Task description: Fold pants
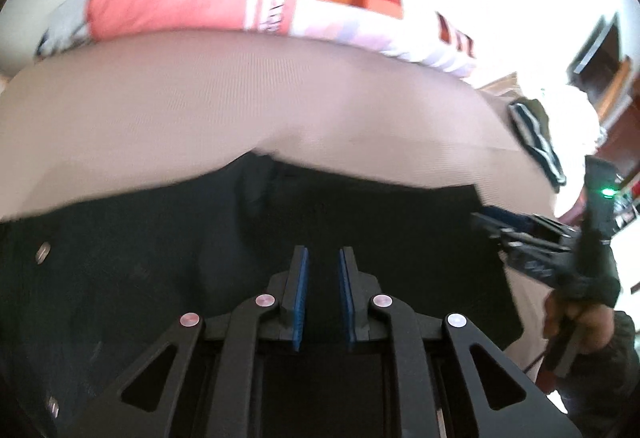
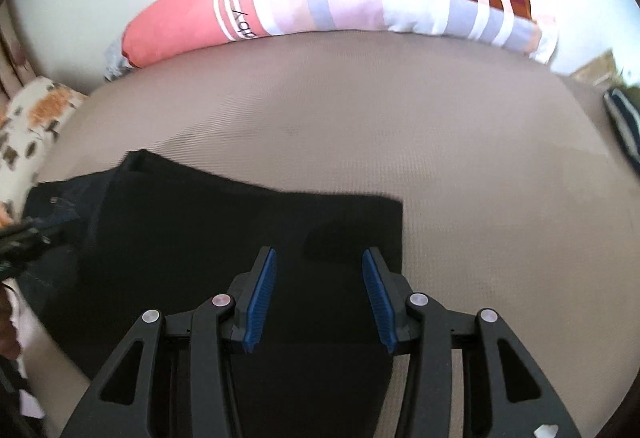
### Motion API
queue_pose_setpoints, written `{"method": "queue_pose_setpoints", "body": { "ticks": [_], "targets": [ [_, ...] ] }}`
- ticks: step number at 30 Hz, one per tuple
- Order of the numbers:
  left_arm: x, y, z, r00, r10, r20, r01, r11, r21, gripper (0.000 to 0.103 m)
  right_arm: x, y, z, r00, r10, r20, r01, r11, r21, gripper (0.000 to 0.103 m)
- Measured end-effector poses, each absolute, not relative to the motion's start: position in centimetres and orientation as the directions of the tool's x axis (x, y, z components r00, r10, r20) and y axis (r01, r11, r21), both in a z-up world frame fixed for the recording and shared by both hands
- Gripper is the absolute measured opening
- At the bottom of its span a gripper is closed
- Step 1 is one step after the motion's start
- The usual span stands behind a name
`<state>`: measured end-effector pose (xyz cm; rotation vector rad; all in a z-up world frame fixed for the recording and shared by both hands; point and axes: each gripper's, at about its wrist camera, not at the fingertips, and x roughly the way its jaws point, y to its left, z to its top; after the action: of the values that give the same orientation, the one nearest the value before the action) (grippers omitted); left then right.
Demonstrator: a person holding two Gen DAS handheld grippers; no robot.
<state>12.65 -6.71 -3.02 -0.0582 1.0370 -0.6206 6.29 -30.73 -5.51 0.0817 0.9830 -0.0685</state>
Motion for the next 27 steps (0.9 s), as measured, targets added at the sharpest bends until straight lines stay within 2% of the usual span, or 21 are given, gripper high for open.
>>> {"method": "queue_pose_setpoints", "body": {
  "ticks": [6, 12, 16, 19, 21, 24, 27],
  "targets": [
    [16.1, -10.1, -5.9, 0.309, -0.471, -0.827, 0.457, 0.836, -0.305, 0.017, 8.7, -30.1, -6.9, 0.533, -0.081, -0.842, 0.073, 0.996, -0.050, 0.040],
    [17.3, -9.7, -6.9, 0.305, -0.478, -0.824, 0.437, 0.839, -0.325, 0.017, 9.4, -30.8, -6.9, 0.531, -0.035, -0.847, 0.082, 0.997, 0.010, 0.041],
    [15.7, -9.0, -6.0, 0.312, -0.443, -0.840, 0.450, 0.848, -0.279, 0.017, 8.2, -30.5, -5.8, 0.529, -0.022, -0.848, 0.078, 0.997, 0.023, 0.041],
    [13.1, -7.3, -5.7, 0.310, -0.434, -0.846, 0.453, 0.850, -0.269, 0.018, 5.7, -28.9, -4.7, 0.528, -0.007, -0.849, 0.028, 1.000, 0.008, 0.041],
    [11.1, -6.3, -6.2, 0.317, -0.390, -0.864, 0.459, 0.861, -0.220, 0.018, 4.0, -27.8, -4.7, 0.509, 0.012, -0.861, -0.015, 1.000, 0.005, 0.041],
    [8.8, -5.3, -6.6, 0.351, -0.347, -0.870, 0.467, 0.870, -0.159, 0.019, 1.8, -26.1, -5.7, 0.443, 0.070, -0.894, -0.067, 0.997, 0.045, 0.041],
    [7.6, -4.3, -6.6, 0.358, -0.341, -0.869, 0.438, 0.883, -0.167, 0.021, 0.3, -24.4, -6.6, 0.391, 0.135, -0.911, -0.102, 0.989, 0.102, 0.041]
  ]
}}
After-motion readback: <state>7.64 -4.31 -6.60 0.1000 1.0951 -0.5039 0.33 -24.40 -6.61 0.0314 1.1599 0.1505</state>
